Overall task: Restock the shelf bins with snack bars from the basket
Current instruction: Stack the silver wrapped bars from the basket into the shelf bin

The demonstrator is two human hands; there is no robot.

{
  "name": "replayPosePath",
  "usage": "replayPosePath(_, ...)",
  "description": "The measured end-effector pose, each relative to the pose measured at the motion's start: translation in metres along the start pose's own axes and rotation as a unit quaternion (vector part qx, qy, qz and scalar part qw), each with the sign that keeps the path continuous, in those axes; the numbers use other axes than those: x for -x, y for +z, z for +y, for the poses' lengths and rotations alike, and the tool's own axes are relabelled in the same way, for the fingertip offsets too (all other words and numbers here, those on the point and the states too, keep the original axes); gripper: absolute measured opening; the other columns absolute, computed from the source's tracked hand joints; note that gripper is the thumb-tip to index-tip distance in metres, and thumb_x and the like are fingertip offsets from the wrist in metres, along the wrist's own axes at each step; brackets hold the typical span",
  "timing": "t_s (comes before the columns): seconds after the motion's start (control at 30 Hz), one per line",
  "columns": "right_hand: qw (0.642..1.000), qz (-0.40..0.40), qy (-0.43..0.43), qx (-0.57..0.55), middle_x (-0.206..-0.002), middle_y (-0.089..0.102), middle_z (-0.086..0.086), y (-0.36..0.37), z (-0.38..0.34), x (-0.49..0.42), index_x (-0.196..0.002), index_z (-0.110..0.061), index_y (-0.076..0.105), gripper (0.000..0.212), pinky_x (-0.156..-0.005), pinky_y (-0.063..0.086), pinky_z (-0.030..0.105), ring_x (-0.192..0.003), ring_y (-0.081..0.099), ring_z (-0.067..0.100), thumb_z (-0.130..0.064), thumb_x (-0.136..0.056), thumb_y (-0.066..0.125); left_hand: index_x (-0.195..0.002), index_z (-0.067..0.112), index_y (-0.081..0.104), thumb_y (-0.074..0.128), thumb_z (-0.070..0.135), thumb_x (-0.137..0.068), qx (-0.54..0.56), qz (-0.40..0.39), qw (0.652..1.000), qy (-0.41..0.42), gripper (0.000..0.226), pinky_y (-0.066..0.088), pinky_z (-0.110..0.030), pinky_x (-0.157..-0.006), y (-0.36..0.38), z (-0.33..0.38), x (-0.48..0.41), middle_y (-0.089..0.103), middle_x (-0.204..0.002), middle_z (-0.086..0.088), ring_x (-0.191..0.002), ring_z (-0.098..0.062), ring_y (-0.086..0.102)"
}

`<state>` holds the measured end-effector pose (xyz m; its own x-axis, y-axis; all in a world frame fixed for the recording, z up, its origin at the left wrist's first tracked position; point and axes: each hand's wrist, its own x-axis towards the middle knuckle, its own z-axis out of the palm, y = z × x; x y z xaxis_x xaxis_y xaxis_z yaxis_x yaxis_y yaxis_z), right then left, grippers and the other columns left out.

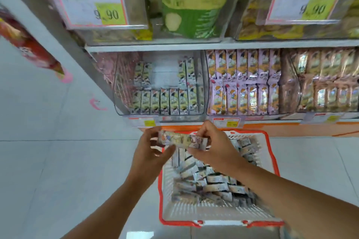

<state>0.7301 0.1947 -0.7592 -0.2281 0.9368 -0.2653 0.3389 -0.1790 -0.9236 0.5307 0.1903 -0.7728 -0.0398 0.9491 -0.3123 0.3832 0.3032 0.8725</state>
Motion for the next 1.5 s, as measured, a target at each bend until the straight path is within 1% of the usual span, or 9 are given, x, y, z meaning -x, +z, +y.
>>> replayPosePath(0.17,0.993,0.107,-0.051,0.016,-0.072,0.056,0.003,0.015,-0.032,-0.006,-0.083,-0.014,0.045,0.035,-0.056,0.042,0.032,-0.068,0.057,0.022,-0.021,-0.079,0.079,-0.103,0.001,0.059,0.056,0.019,-0.094,0.201,-0.030,0.977,-0.059,0.021,0.055,-0.029,-0.069,-0.015,0.041,0.005,0.069,-0.094,-0.015,-0.080,-0.025,0.066)
replayPosePath(0.33,0.988,0.131,-0.049,0.069,-0.072,0.052,-0.003,0.028,-0.048,-0.024,-0.085,-0.014,0.045,0.043,-0.060,0.043,0.031,-0.065,0.049,0.006,-0.034,-0.075,0.082,-0.099,0.000,0.056,0.059,0.014,-0.094,0.267,-0.031,0.958,-0.099,0.015,0.052,-0.023,-0.063,-0.012,0.070,-0.016,0.059,-0.071,-0.007,-0.063,-0.014,0.058)
replayPosePath(0.5,0.988,0.079,-0.078,0.109,-0.118,0.060,-0.003,0.018,-0.051,-0.056,-0.119,-0.014,0.054,0.029,-0.087,0.041,0.022,-0.109,0.054,0.004,-0.033,-0.097,0.049,-0.105,0.007,0.061,0.056,0.019,-0.096,0.155,0.040,0.984,-0.085,0.016,0.052,-0.036,-0.079,-0.021,0.078,-0.067,0.062,-0.081,-0.003,-0.076,-0.019,0.059)
replayPosePath(0.67,0.939,0.044,-0.038,0.340,-0.161,0.015,0.005,0.012,-0.037,-0.123,-0.153,-0.012,0.021,0.055,-0.121,0.018,0.036,-0.147,0.015,0.020,-0.011,-0.101,0.040,-0.115,0.007,0.067,0.060,0.031,-0.094,-0.058,0.051,0.995,-0.071,0.032,0.050,-0.034,-0.073,-0.027,0.066,-0.135,0.067,-0.089,-0.016,-0.083,-0.032,0.065)
replayPosePath(0.8,0.909,0.022,0.023,0.416,-0.163,-0.008,0.006,0.018,-0.024,-0.174,-0.156,-0.012,0.002,0.084,-0.122,0.007,0.036,-0.150,-0.004,0.024,0.005,-0.089,0.049,-0.097,0.006,0.069,0.057,0.029,-0.096,-0.130,0.027,0.990,-0.054,0.026,0.048,-0.032,-0.071,-0.023,0.053,-0.173,0.064,-0.082,-0.014,-0.092,-0.033,0.067)
replayPosePath(0.9,0.881,0.059,0.028,0.468,-0.163,0.000,0.011,0.017,-0.008,-0.200,-0.155,-0.006,0.004,0.083,-0.123,0.012,0.038,-0.150,0.002,0.026,-0.005,-0.089,0.055,-0.102,0.010,0.070,0.056,0.030,-0.097,-0.151,0.039,0.987,-0.040,0.026,0.048,-0.030,-0.072,-0.016,0.047,-0.195,0.067,-0.089,-0.015,-0.090,-0.030,0.066)
replayPosePath(1.03,0.878,0.066,0.064,0.470,-0.162,0.004,0.011,0.023,0.009,-0.205,-0.154,-0.004,0.007,0.074,-0.120,0.020,0.039,-0.149,0.006,0.027,-0.009,-0.094,0.050,-0.081,0.012,0.065,0.060,0.028,-0.095,-0.148,0.039,0.988,-0.032,0.022,0.052,-0.034,-0.078,-0.001,0.041,-0.221,0.064,-0.086,-0.011,-0.090,-0.029,0.066)
replayPosePath(1.2,0.893,0.101,0.042,0.436,-0.161,0.007,0.008,0.028,0.018,-0.200,-0.154,-0.005,0.011,0.074,-0.120,0.020,0.038,-0.148,0.006,0.023,-0.004,-0.092,0.050,-0.061,0.017,0.052,0.060,0.026,-0.095,-0.153,0.048,0.987,-0.024,0.036,0.040,-0.024,-0.053,0.014,0.041,-0.246,0.051,-0.060,-0.003,-0.064,-0.020,0.053)
replayPosePath(1.5,0.893,0.097,0.040,0.438,-0.161,0.003,0.008,0.028,0.019,-0.200,-0.154,-0.005,0.006,0.076,-0.120,0.017,0.037,-0.147,0.005,0.025,-0.002,-0.090,0.047,-0.106,0.002,0.071,0.055,0.015,-0.096,-0.148,0.028,0.988,-0.017,0.022,0.050,-0.035,-0.088,0.038,0.037,-0.267,0.068,-0.113,-0.019,-0.107,-0.033,0.063)
